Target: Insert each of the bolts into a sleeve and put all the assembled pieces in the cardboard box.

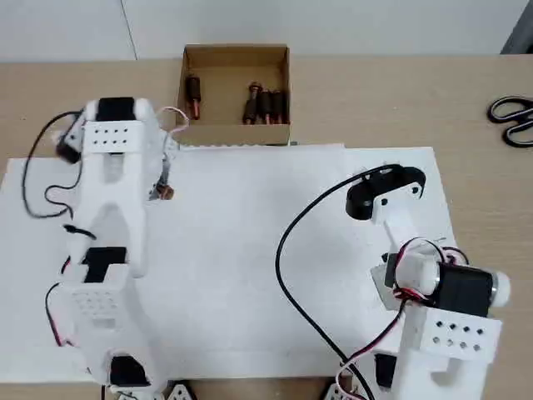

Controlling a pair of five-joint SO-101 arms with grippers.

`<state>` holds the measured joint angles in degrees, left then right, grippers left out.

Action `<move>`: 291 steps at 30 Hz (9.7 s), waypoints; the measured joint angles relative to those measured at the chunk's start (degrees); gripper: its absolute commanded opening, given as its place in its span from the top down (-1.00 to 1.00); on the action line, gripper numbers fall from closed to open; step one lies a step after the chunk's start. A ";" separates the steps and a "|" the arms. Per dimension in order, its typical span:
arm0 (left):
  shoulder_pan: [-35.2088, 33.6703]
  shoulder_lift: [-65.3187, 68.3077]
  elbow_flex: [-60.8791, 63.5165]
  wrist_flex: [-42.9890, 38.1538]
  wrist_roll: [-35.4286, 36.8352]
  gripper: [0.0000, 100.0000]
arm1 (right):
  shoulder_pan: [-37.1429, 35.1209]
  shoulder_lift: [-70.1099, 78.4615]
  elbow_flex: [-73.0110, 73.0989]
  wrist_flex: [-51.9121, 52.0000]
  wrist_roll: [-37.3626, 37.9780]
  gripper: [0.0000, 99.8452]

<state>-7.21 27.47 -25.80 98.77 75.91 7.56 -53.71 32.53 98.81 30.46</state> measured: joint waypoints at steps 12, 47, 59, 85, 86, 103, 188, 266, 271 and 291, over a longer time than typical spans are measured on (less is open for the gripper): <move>-3.08 -0.26 5.27 0.00 9.58 0.98 | 0.00 0.00 0.00 0.00 0.00 0.99; -9.76 -0.35 5.54 0.00 -54.95 0.64 | 0.00 -0.18 3.08 -0.70 0.70 0.99; -10.02 -6.42 5.54 0.00 -120.70 0.64 | 0.00 -0.18 3.25 -0.70 0.70 0.99; -5.80 -6.68 8.18 0.00 -151.65 0.53 | 0.00 -0.18 3.25 -0.62 0.70 0.99; -5.36 -6.68 8.18 0.00 -151.82 0.53 | 0.00 -0.18 3.25 -0.62 0.70 0.99; -3.16 6.59 -2.55 -0.09 -151.91 0.53 | 0.00 -0.18 3.25 -0.62 0.70 0.99; 8.62 -104.44 83.60 -40.35 -60.13 0.99 | -28.40 -39.21 34.11 -33.32 -28.04 1.00; 40.97 -131.52 114.20 -43.87 -50.02 0.94 | -53.71 -48.88 62.07 -61.01 -29.27 1.00; 40.97 -131.52 114.20 -43.87 -50.02 0.55 | -53.71 -48.88 62.07 -61.01 -29.27 1.00; 31.91 -130.90 108.84 -41.85 -61.45 0.45 | -53.98 -49.23 61.80 -61.27 -29.10 1.00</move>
<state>24.70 -103.43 83.03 56.92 14.46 -46.42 -102.95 94.33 37.54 1.36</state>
